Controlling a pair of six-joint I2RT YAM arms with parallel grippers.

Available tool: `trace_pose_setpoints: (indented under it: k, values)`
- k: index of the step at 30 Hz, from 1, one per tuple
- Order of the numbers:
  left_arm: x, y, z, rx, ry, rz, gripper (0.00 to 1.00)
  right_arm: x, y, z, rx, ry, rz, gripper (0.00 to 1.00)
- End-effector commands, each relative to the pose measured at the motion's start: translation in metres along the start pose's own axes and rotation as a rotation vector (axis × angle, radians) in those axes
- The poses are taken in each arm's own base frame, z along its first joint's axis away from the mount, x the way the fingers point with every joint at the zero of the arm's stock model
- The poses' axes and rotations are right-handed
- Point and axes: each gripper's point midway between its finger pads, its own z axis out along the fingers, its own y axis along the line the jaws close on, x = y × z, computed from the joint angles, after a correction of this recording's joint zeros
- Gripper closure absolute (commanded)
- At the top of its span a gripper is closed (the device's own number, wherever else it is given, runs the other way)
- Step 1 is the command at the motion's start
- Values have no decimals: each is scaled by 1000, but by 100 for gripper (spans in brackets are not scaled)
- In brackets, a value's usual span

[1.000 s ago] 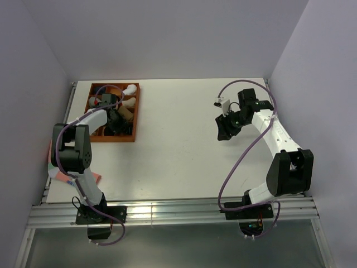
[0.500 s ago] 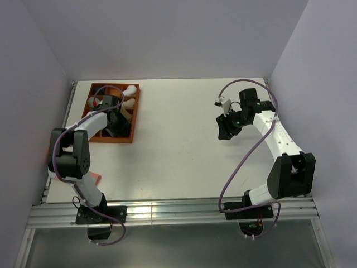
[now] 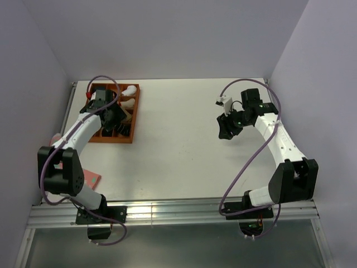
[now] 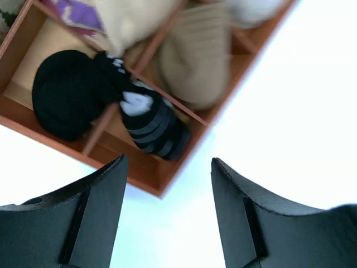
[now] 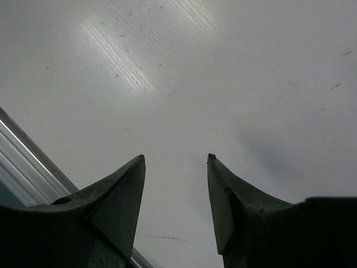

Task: Roll the socks
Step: Place the sock in the storage box, then reset both arms

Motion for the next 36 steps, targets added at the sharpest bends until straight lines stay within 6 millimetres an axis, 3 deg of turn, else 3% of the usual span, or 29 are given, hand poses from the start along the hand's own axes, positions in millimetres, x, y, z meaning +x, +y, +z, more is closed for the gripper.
trace_pose_setpoints:
  k: [1, 2, 5, 6, 8, 9, 13, 14, 17, 20, 24, 27, 36]
  values:
    - [-24, -31, -53, 116, -124, 23, 33, -21, 2, -21, 54, -122, -37, 44]
    - [-30, -42, -72, 158, -160, 33, 33, -29, 3, -28, 74, -162, -55, 42]
    - [-20, -69, -111, 244, -218, 118, 31, -39, 9, -40, 99, -239, -37, 38]
    - [-4, -85, -124, 299, -215, 170, 31, -41, 10, -42, 105, -256, -33, 37]
    - [9, -102, -149, 390, -238, 205, 30, -48, 14, -52, 119, -299, -30, 35]
    - [28, -115, -162, 443, -224, 245, 30, -50, 15, -55, 123, -308, -26, 35]
    - [69, -135, -201, 561, -240, 309, 31, -53, 26, -69, 140, -369, -21, 28]
    - [91, -141, -209, 600, -211, 335, 30, -51, 29, -69, 134, -376, -13, 1]
    - [118, -152, -217, 673, -187, 344, 31, -48, 34, -75, 162, -412, -3, 0]
    - [159, -168, -232, 778, -135, 383, 31, -46, 39, -83, 188, -451, -18, 0]
    - [183, -177, -237, 808, -114, 412, 31, -46, 38, -94, 254, -506, -6, 0]
    - [193, -179, -241, 834, -99, 423, 30, -43, 38, -95, 266, -499, 10, 0]
    - [197, -183, -243, 846, -86, 430, 31, -39, 43, -94, 255, -515, 28, 0]
